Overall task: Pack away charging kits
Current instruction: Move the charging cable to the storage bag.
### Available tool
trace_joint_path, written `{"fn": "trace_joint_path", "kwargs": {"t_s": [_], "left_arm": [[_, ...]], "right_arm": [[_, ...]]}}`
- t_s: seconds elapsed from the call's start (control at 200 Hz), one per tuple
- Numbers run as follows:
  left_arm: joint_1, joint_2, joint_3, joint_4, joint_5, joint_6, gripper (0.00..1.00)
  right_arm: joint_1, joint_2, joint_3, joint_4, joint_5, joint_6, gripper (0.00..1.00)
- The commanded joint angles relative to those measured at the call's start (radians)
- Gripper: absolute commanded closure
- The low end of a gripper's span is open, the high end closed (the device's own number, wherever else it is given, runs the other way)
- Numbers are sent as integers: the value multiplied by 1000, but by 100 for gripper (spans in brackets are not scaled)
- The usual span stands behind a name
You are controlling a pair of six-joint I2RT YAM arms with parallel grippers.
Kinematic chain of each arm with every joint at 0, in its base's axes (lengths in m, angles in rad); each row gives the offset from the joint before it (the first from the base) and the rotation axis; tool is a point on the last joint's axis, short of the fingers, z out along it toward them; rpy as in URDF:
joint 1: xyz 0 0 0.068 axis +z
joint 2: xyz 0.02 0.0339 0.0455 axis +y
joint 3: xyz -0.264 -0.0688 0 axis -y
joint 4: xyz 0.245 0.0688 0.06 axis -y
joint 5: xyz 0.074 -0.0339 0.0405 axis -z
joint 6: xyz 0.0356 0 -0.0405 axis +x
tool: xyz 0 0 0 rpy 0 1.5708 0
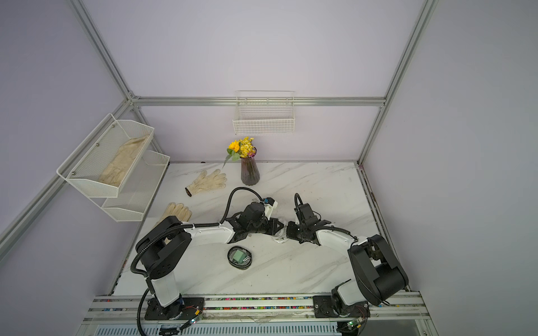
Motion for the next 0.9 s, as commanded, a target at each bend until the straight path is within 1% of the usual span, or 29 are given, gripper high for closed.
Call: {"fn": "trace_joint_path", "kwargs": {"t_s": [0.0,0.06,0.135,0.19,0.275,0.33,0.405,0.525,0.695,0.89], "left_arm": [[-6,-42,-25,11,-33,-8,100],[-6,-47,-26,6,-41,-9,100],[-7,-47,-18,-6,-51,-12,100],[-7,-42,-14,-10,-61,-22,100],[-14,-35,-4,-10,-73,-37,100],[-19,-24,8,-11,-71,-40,100],[-27,-12,17,-10,-72,-44,100],[-35,-7,8,21,-62,-49,100],[-36,-30,-22,47,-68,-39,100],[-36,-49,-45,68,-71,-29,100]], "right_arm": [[4,-88,68,-49,55,9,74],[-2,-116,78,-67,73,10,72],[-15,-147,85,-89,126,13,65],[-40,-155,87,-111,175,12,56],[-109,-152,81,-129,205,-2,44],[-149,-146,73,-133,231,-12,39],[-186,-125,67,-125,242,-27,36],[-198,-56,73,-110,267,-41,33],[-204,53,87,-69,230,-42,32],[-203,89,71,-43,243,-42,32]]}}
